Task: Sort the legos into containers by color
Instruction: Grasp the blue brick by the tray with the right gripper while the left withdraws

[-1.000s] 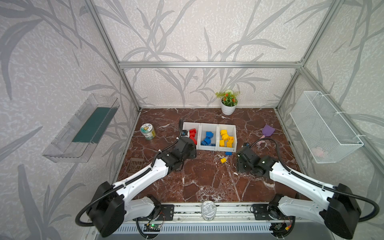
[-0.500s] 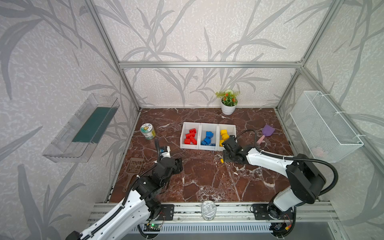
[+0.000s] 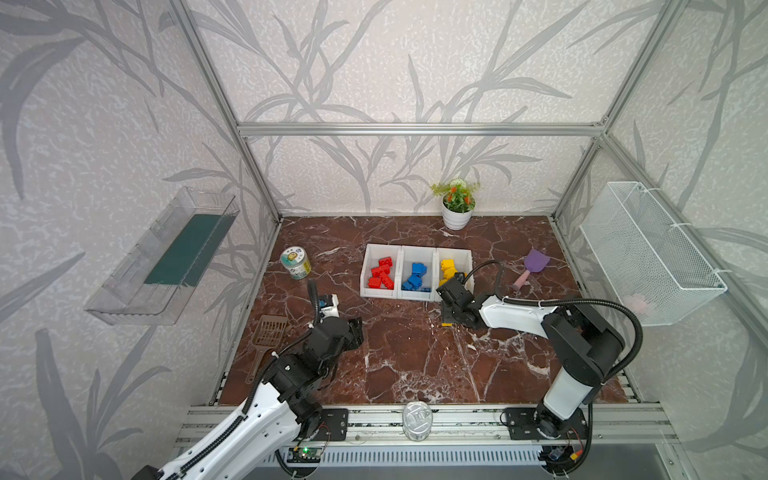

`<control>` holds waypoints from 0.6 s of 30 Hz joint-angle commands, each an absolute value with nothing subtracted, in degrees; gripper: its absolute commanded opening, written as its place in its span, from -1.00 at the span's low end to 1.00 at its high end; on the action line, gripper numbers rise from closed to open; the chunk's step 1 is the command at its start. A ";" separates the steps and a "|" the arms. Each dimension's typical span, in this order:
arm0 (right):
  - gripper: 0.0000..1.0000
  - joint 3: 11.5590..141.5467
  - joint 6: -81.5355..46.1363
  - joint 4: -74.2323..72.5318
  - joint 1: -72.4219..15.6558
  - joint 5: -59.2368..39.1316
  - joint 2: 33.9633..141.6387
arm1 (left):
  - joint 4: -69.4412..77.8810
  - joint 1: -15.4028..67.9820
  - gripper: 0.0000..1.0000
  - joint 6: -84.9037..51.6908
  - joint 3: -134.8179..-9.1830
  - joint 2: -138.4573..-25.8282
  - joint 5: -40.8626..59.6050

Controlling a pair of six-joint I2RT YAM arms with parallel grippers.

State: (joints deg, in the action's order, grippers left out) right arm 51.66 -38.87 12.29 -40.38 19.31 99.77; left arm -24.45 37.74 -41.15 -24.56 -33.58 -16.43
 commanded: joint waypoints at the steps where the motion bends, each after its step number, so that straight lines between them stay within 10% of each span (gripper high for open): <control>1: 0.36 52.24 -39.88 12.87 -40.11 21.59 101.67 | -25.07 37.55 0.29 -42.15 -24.08 -33.53 -17.05; 18: -0.19 54.14 -40.97 16.58 -40.12 25.06 104.60 | -25.22 37.53 0.29 -42.01 -23.84 -33.47 -16.91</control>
